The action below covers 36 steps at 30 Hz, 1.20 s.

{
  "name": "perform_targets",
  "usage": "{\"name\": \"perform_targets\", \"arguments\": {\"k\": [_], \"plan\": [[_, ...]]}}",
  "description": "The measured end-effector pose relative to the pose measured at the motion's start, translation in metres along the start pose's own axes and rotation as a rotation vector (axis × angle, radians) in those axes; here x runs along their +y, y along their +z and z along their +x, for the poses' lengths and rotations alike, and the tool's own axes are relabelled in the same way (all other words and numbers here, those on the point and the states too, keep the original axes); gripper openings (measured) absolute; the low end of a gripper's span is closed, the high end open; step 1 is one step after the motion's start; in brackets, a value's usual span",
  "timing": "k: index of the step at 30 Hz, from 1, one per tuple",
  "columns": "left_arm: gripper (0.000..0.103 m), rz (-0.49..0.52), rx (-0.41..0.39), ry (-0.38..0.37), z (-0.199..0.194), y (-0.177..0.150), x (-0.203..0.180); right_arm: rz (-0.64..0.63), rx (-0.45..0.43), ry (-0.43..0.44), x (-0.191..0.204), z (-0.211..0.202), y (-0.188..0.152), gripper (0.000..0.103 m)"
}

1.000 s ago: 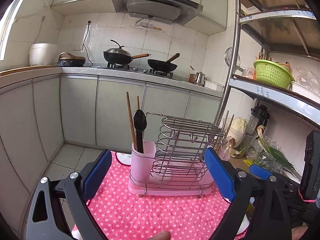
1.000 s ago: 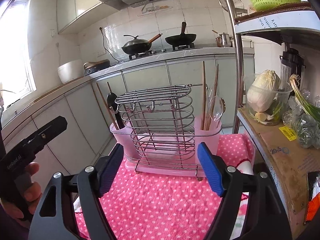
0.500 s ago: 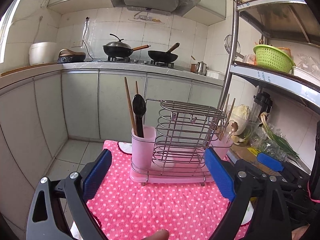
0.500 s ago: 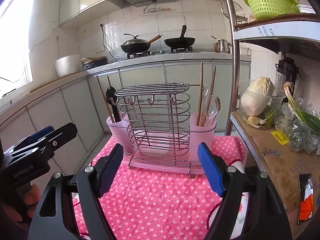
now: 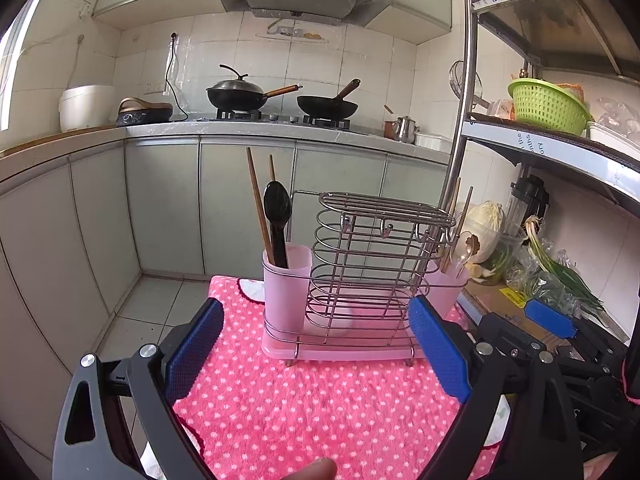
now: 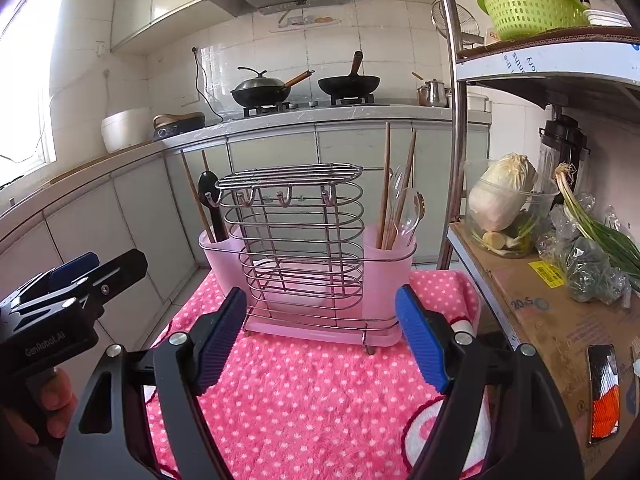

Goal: Organize utensils

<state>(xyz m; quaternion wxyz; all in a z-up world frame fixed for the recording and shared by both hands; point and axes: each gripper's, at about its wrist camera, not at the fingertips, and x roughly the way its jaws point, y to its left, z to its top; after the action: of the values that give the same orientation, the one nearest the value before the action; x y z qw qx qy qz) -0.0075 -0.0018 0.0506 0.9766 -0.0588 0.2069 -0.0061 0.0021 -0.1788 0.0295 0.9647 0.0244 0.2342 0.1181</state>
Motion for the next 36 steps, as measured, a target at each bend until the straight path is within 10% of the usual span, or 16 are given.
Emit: {"name": "perform_targets", "arguments": {"k": [36], "plan": [[0.092, 0.02, 0.007, 0.016, 0.0048, -0.0028, -0.0078, 0.0, 0.024, 0.003, -0.0015, 0.0088, -0.0016, 0.077]]}}
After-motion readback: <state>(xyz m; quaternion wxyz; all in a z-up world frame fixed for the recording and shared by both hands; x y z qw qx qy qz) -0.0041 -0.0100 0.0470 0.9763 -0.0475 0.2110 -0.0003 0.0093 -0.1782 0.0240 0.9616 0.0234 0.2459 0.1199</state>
